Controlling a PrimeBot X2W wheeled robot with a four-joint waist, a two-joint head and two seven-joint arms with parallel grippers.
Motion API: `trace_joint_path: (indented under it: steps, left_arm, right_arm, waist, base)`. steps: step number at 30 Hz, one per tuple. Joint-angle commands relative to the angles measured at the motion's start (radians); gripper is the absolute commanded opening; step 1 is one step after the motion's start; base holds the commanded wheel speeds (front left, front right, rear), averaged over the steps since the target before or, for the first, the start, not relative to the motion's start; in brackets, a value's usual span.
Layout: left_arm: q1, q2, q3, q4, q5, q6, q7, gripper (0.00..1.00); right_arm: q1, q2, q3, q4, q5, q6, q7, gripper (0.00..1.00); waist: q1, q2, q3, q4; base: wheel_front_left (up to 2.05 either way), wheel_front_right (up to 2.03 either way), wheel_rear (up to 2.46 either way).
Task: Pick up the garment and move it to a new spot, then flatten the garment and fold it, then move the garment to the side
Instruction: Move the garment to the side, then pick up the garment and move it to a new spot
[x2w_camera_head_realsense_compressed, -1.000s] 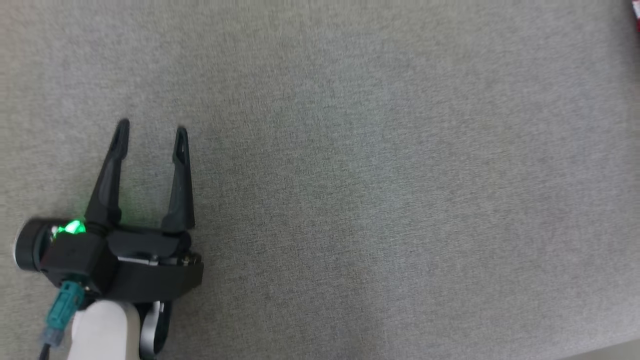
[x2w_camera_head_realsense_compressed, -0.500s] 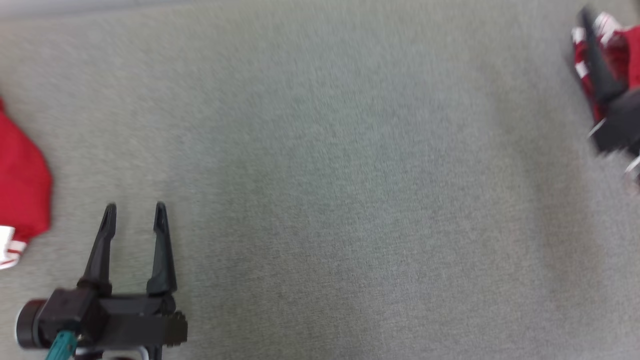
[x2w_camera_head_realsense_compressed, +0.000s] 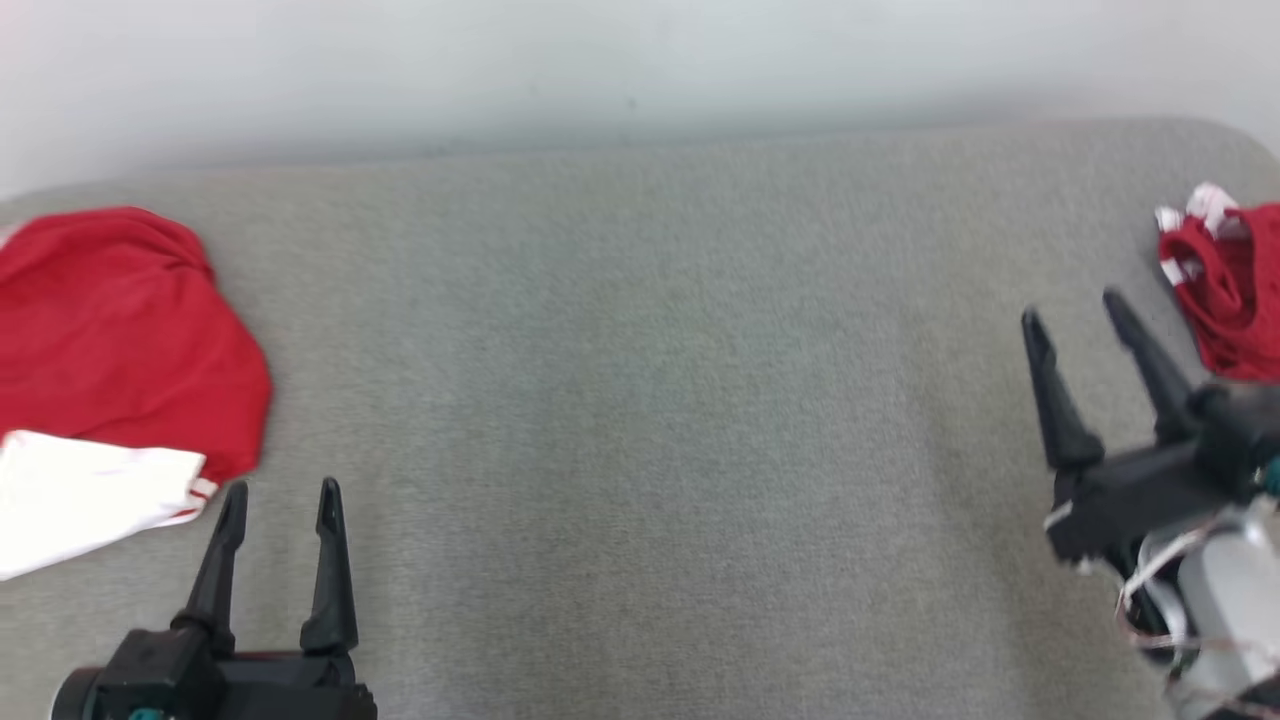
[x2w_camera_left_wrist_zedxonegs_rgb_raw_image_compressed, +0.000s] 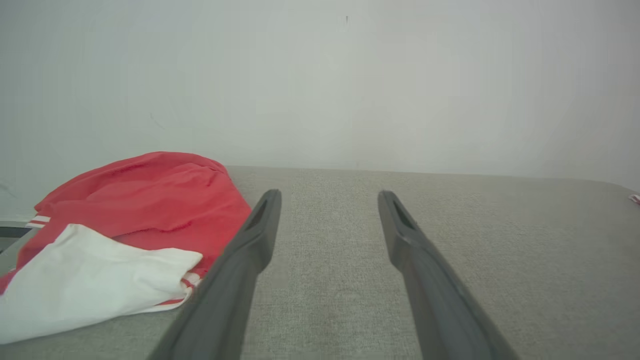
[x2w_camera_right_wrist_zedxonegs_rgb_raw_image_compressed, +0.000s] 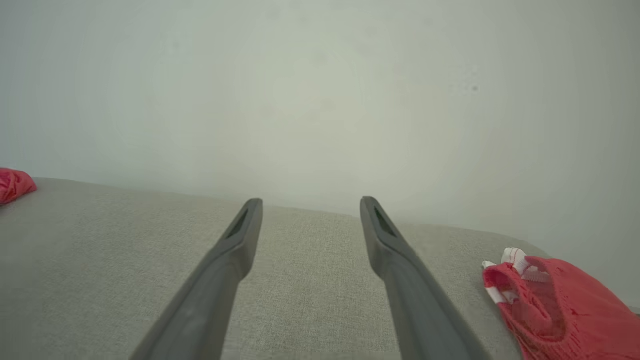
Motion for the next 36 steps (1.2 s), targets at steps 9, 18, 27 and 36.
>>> trace_joint_path:
  steps: [9,18,27,36]
  left_arm:
    - [0.062,-0.006,0.013,0.035,-0.016,-0.007,0.0,1.0]
    - [0.098,-0.007,0.012,0.05,-0.025,-0.008,0.0,1.0]
    - [0.119,-0.008,0.014,0.069,-0.024,-0.014,0.0,1.0]
    - [0.122,-0.008,0.018,0.074,-0.02,-0.017,0.0,1.0]
  right_arm:
    - [0.228,0.116,-0.099,-0.12,-0.062,-0.003,0.002,1.0]
    - [0.397,0.228,-0.175,-0.226,-0.125,-0.003,0.013,1.0]
    - [0.506,0.306,-0.216,-0.257,-0.152,-0.003,0.019,1.0]
    - [0.532,0.321,-0.22,-0.264,-0.161,-0.003,0.024,1.0]
  waist:
    - [0.0002,0.0,-0.115,0.044]
    - [0.0002,0.0,-0.159,0.039]
    - [0.0002,0.0,-0.193,0.042]
    - [0.0002,0.0,-0.2,0.047]
  base:
    - [0.0,0.0,0.0]
    - [0.0,0.0,0.0]
    - [0.0,0.0,0.0]
    - [0.0,0.0,0.0]
